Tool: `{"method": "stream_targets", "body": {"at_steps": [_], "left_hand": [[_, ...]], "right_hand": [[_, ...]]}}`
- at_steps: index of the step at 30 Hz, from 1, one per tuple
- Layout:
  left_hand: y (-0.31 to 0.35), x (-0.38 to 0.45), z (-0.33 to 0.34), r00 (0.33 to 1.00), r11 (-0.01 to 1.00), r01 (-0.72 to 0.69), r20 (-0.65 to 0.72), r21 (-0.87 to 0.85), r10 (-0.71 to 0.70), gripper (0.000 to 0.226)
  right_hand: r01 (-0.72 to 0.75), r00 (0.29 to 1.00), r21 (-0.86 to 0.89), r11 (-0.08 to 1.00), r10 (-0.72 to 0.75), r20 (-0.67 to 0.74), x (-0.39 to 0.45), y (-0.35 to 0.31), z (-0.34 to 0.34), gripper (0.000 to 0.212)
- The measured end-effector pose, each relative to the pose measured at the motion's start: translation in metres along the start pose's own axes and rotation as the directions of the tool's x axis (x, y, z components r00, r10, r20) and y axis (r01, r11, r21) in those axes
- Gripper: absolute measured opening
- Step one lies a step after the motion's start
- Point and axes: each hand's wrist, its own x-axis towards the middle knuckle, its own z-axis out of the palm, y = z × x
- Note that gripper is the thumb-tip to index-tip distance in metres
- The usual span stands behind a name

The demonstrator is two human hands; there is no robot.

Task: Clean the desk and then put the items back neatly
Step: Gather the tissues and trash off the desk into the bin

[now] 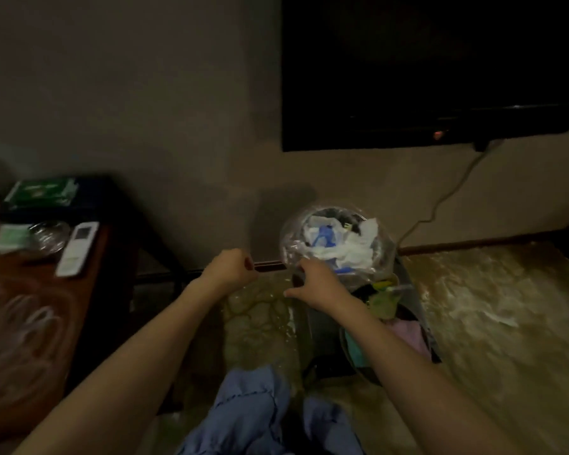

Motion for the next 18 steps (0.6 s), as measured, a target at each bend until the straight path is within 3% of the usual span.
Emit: {"method": "stream_targets", "body": {"at_steps": [9, 18], "left_hand": [[-0.165, -0.135, -0.024, 0.953, 0.953, 0.251, -0.127, -0.168, -0.273, 0.016], [-0.365, -0.283, -0.058, 0.794, 0.83, 0.498, -0.252, -0.252, -0.553, 0.022]], "right_hand": [[0.323, 0.927, -0.144, 0.935, -0.281, 0.25, -0.009, -0.137, 0.107, 0.058], [0.606, 0.751, -0.154, 0.78, -0.497, 0.435, -0.051, -0.334, 0.279, 0.057]]}}
